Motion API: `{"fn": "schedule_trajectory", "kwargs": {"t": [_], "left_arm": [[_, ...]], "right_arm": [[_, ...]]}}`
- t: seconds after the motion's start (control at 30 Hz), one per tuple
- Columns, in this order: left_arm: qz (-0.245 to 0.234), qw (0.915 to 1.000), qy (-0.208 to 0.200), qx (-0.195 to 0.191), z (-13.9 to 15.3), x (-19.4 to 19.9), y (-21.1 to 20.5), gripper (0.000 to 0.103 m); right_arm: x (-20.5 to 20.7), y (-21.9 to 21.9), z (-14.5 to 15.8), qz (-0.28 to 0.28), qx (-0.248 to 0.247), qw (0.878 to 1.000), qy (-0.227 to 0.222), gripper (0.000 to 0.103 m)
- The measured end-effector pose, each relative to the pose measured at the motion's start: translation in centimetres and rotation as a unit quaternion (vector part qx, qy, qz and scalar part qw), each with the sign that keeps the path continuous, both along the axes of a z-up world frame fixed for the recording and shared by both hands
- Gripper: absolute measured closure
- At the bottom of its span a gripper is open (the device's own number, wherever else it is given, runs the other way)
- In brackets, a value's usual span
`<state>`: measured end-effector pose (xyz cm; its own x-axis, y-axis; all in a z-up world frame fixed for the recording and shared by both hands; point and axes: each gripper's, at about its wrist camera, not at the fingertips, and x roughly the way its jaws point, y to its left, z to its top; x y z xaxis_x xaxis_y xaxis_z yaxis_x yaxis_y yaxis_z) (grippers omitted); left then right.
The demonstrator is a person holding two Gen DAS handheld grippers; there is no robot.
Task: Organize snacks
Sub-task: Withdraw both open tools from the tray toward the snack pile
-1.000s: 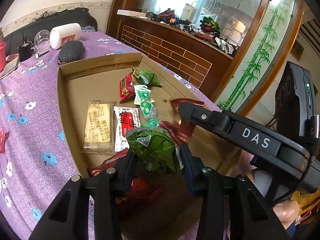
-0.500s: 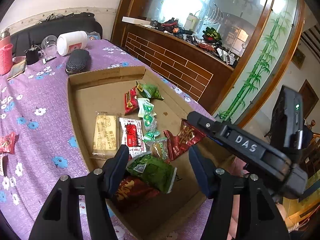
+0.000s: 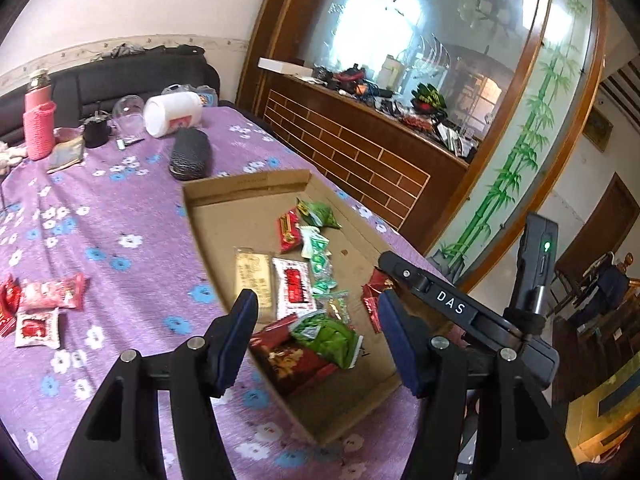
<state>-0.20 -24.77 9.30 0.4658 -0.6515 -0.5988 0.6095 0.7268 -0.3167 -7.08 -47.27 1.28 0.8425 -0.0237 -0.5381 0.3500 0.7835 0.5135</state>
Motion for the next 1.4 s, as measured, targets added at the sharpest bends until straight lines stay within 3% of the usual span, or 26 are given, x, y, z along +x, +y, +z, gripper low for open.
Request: {"fn": "schedule_trajectory", "kwargs": {"t": [0.23,0.57,0.97,1.4], "left_arm": [[0.044,0.9988,-0.019,0.002,0.6,-0.2,3.4,0.042],[0.131,0.9879,-0.075,0.038,1.6,-0.2,8.3,0.042],[0.166,0.9809,-0.087,0.051,2.2,0.3,10.7,0.041],[0.217,0.9689,-0.084,0.086,1.4,2.6,14.1,0.041]], "right_arm": [[0.5,1.1,0.2,0.022,-0.021,1.0,0.004,0.06],[0.3,4.6,2.1,0.064,-0.049,0.997,-0.001,0.06],[1.1,12.1,5.3,0.178,-0.082,0.981,-0.007,0.059],[4.5,17.7,4.7,0.256,-0.079,0.963,0.019,0.059]]}}
